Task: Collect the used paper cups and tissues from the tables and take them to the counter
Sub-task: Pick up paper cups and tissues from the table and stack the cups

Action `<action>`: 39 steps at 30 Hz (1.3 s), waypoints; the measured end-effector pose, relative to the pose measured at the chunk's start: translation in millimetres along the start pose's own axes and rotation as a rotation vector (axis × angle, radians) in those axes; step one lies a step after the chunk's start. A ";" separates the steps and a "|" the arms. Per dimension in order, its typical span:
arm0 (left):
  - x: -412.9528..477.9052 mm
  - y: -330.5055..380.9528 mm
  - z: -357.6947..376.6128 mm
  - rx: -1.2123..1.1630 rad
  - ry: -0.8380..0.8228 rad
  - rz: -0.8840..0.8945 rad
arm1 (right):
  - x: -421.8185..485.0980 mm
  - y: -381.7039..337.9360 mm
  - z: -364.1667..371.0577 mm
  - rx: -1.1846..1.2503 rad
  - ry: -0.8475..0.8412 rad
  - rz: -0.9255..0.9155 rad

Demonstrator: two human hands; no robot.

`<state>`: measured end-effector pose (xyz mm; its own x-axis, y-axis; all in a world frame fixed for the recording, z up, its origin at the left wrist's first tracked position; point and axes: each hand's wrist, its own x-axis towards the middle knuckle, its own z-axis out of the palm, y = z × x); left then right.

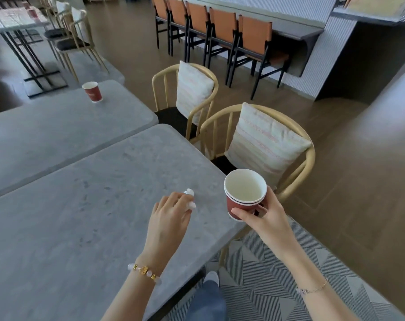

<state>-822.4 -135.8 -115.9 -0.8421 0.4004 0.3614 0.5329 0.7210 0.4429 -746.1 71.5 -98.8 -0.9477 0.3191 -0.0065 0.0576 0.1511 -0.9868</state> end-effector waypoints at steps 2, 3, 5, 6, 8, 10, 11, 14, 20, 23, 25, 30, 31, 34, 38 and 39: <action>16.2 -11.4 12.7 -0.009 -0.014 -0.019 | 24.2 1.4 2.3 -0.010 -0.013 0.003; 23.0 -18.1 19.3 -0.011 -0.028 -0.030 | 35.7 2.4 3.5 -0.014 -0.017 0.011; 32.7 -32.8 31.5 -0.010 -0.068 -0.067 | 55.8 4.1 7.2 -0.023 -0.016 0.028; 36.2 -41.1 37.8 -0.009 -0.090 -0.095 | 65.4 5.6 9.2 -0.027 -0.015 0.033; 40.8 -57.4 50.1 -0.013 -0.131 -0.158 | 82.7 9.3 13.2 -0.028 -0.016 0.051; 41.5 -71.4 60.9 -0.023 -0.173 -0.219 | 96.1 11.9 18.8 -0.033 -0.031 0.072; 41.1 -77.4 65.6 -0.031 -0.193 -0.246 | 102.3 13.2 22.3 -0.039 -0.047 0.079; 37.4 -89.1 79.3 -0.065 -0.239 -0.323 | 117.1 16.9 33.4 -0.050 -0.094 0.096; 39.1 -88.9 103.1 -0.147 -0.252 -0.370 | 138.3 21.2 42.1 -0.067 -0.143 0.108; 38.1 -86.9 107.8 -0.158 -0.252 -0.434 | 144.8 23.4 40.1 -0.064 -0.169 0.115; 35.8 -86.1 109.0 -0.170 -0.260 -0.475 | 148.1 23.6 38.5 -0.065 -0.187 0.120; 37.3 -90.2 108.4 -0.095 -0.316 -0.460 | 156.2 24.8 35.9 -0.051 -0.221 0.147; 38.5 -92.3 107.5 -0.073 -0.327 -0.444 | 157.0 25.4 35.7 -0.048 -0.224 0.147; 43.1 -97.0 106.3 -0.023 -0.374 -0.342 | 157.8 27.8 36.1 -0.039 -0.228 0.149; 51.3 -95.0 110.6 0.079 -0.457 -0.196 | 158.4 30.3 37.6 -0.030 -0.239 0.142; 53.0 -94.4 111.7 0.103 -0.476 -0.173 | 158.5 30.4 37.8 -0.029 -0.242 0.140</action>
<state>-926.6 -119.4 -230.2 -0.8748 0.4656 -0.1338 0.3912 0.8419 0.3717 -906.5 91.4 -135.8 -0.9771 0.1066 -0.1840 0.1986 0.1489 -0.9687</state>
